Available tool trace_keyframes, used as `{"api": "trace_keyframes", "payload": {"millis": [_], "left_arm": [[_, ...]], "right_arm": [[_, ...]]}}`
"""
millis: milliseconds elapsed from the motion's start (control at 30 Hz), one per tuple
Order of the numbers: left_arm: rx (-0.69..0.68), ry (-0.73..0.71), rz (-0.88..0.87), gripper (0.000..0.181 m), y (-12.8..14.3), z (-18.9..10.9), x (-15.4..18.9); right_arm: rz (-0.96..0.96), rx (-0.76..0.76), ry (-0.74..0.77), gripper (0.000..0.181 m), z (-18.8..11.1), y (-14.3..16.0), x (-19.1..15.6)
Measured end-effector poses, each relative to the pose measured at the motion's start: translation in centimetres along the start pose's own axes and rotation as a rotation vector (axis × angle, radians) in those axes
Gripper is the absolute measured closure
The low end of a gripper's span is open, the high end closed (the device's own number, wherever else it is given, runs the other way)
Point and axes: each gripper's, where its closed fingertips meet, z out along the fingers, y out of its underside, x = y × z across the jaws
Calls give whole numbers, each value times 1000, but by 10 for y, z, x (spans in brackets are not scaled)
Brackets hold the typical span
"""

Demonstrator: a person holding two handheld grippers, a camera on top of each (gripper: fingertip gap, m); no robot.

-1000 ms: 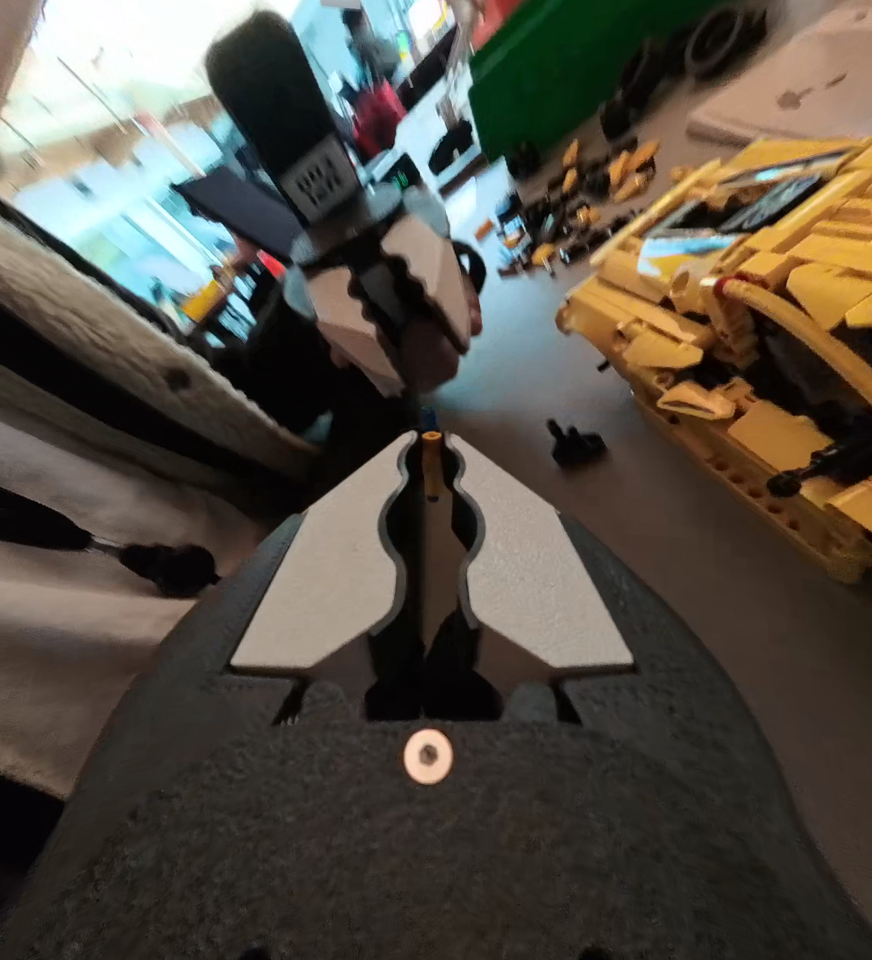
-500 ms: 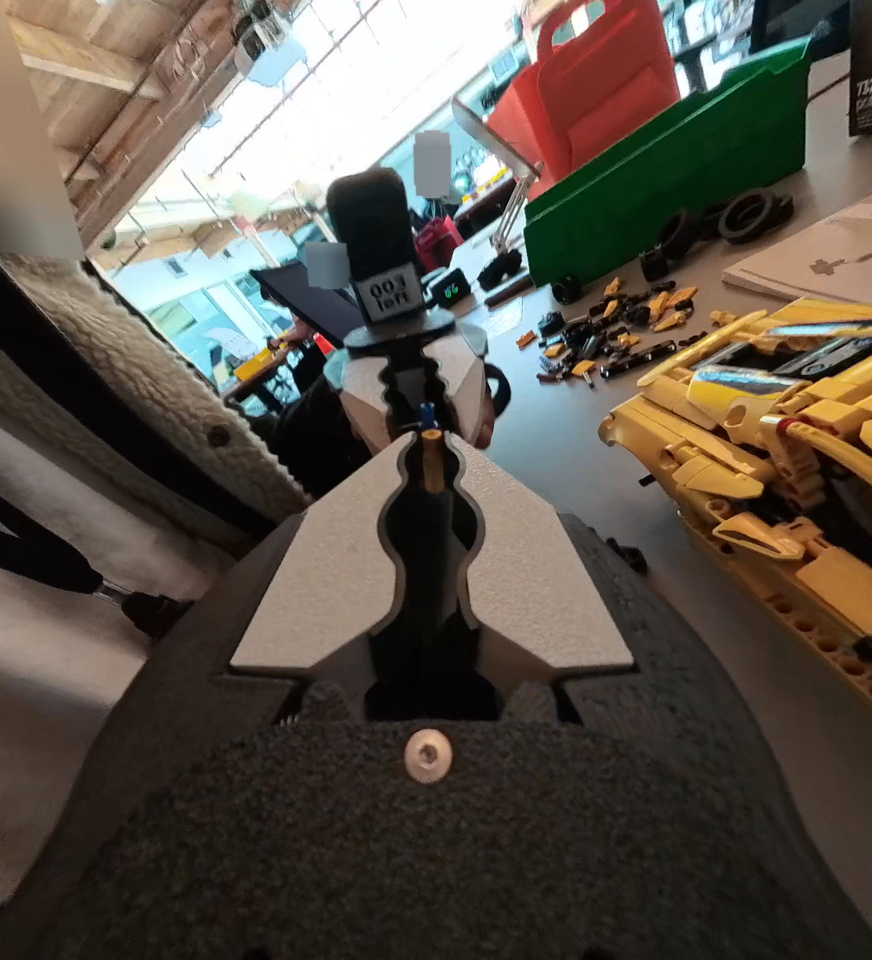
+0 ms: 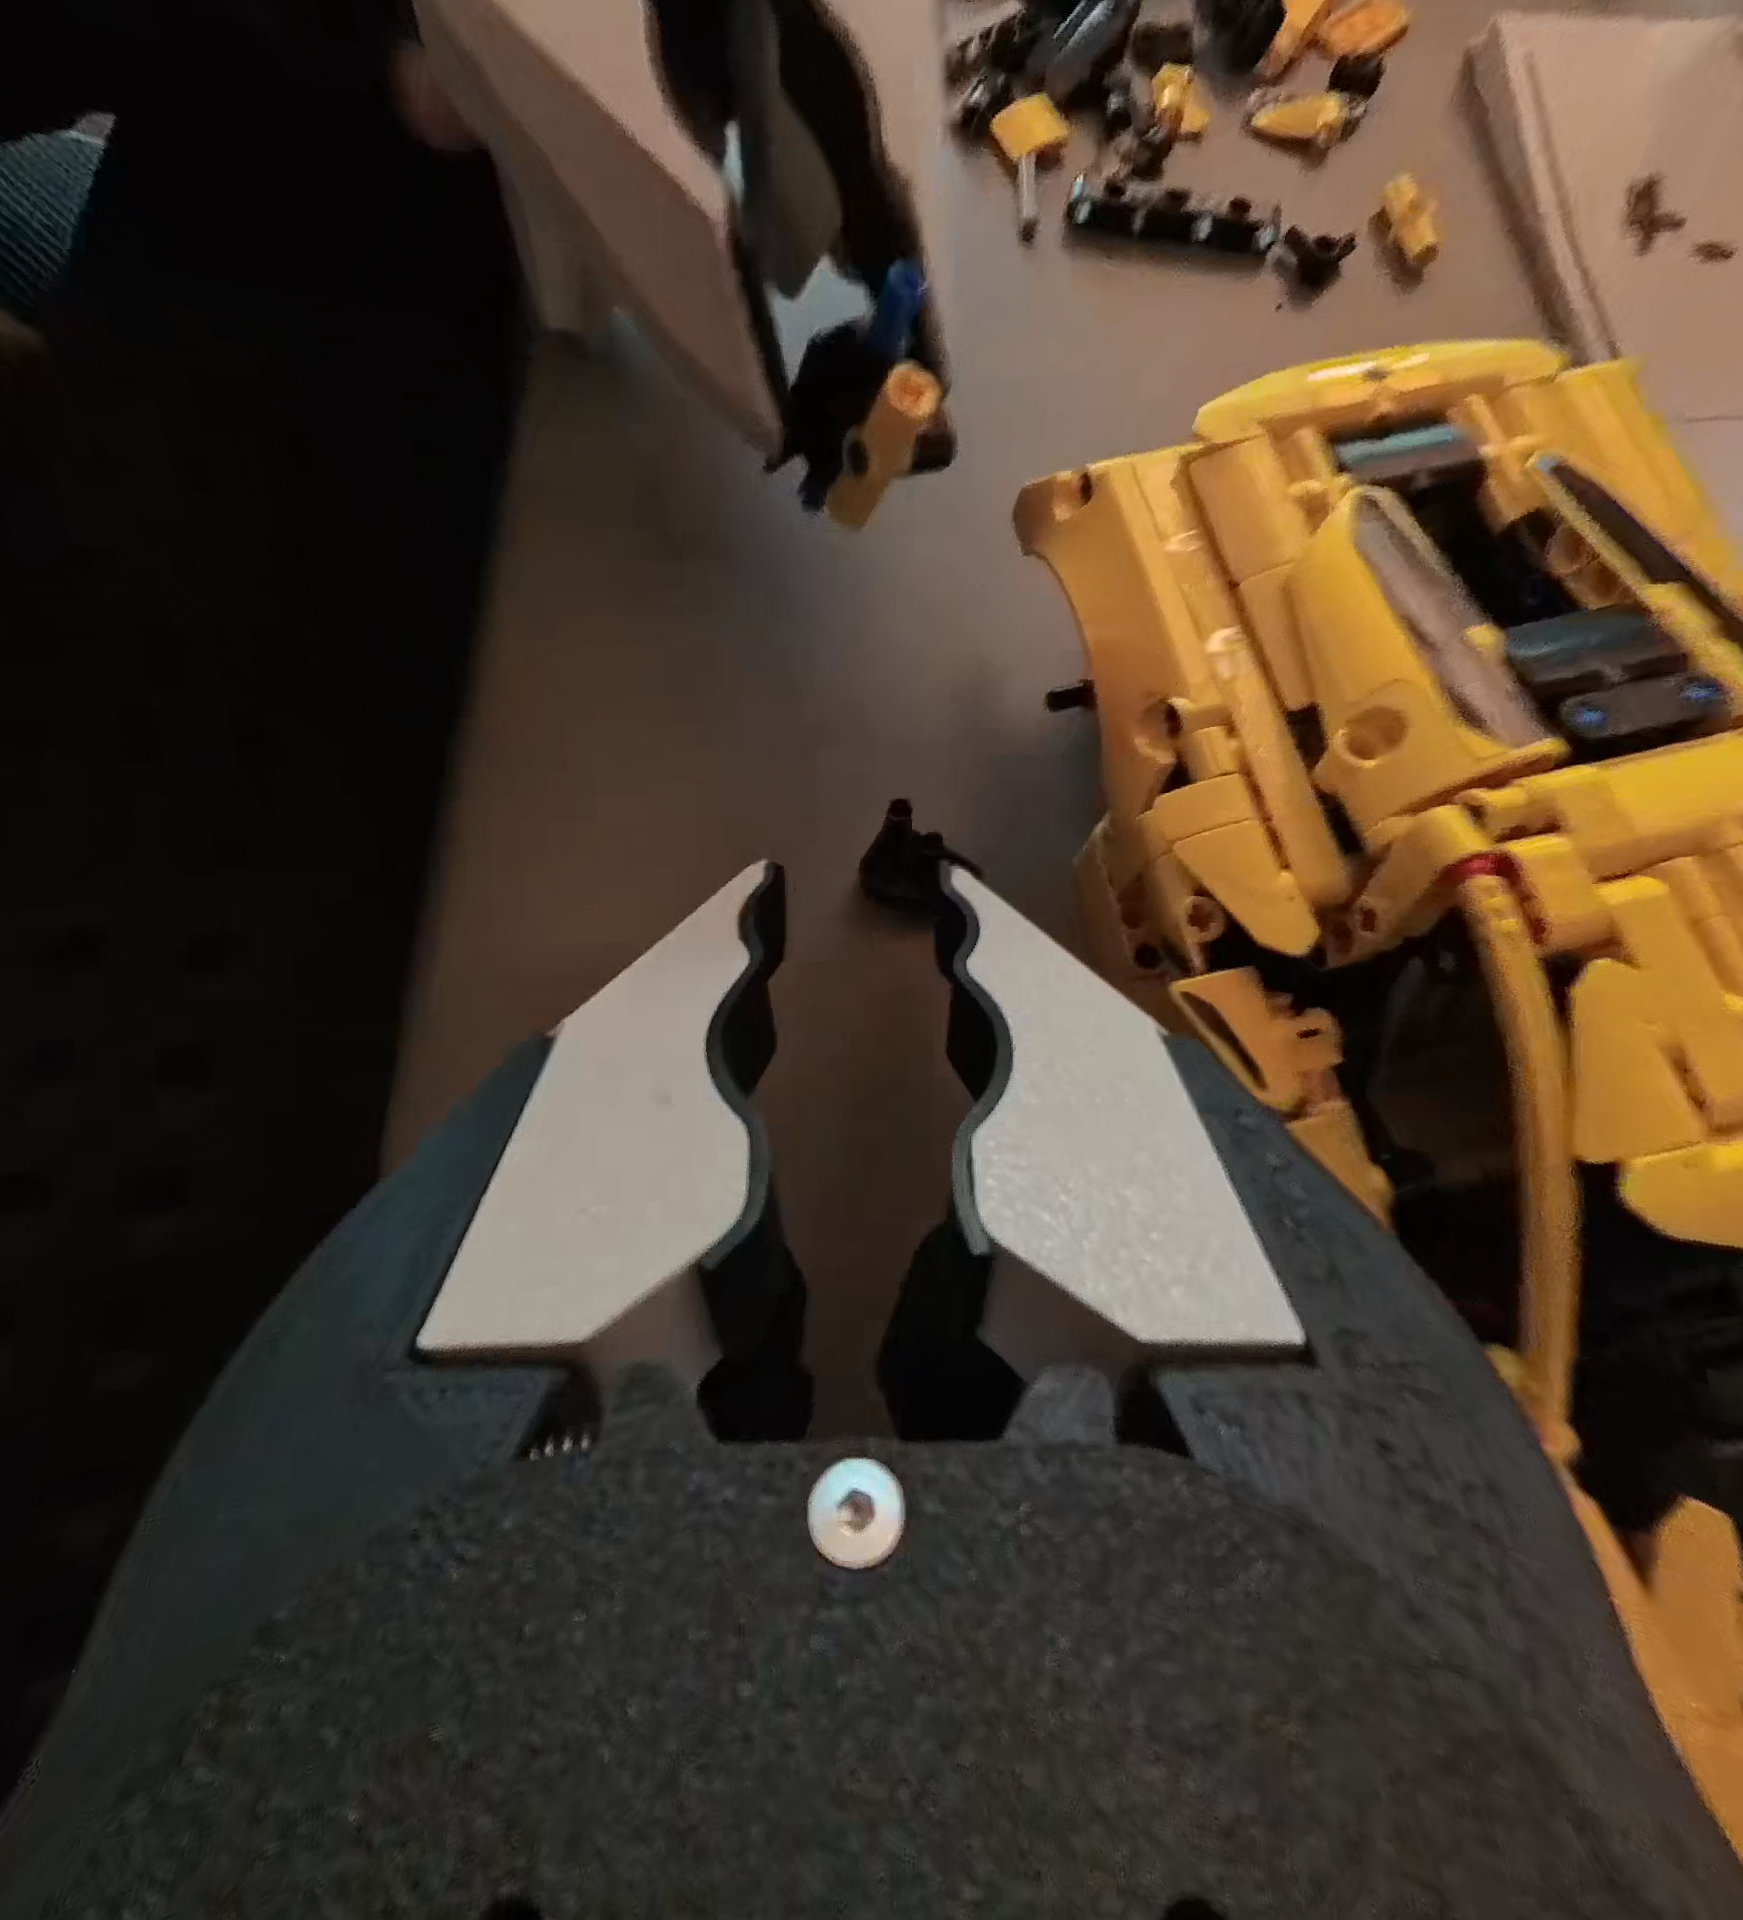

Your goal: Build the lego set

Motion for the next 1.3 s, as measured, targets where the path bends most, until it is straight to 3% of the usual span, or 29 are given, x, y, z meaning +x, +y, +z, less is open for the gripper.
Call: {"api": "trace_keyframes", "payload": {"millis": [133, 567, 700, 800, 1000, 1300], "left_arm": [[11, 13, -10, 158, -1, 1, -1], [10, -20, 69, 158, 0, 1, 0], [6, -22, 77, 158, 1, 2, 0], [6, -24, 76, 158, 1, 2, 0], [-4, -26, 79, 158, 3, 2, 0], [-7, -35, 77, 158, 3, 2, -2]], "right_arm": [[-4, -4, -14, 149, 11, 2, -2], [-20, -38, 138, 148, 3, 3, 21], [-10, -48, 114, 148, 6, 6, 16], [24, -53, -2, 158, 7, 5, -5], [45, 47, 41, 152, -1, -8, 4], [56, -20, 25, 152, 12, 4, 3]]}}
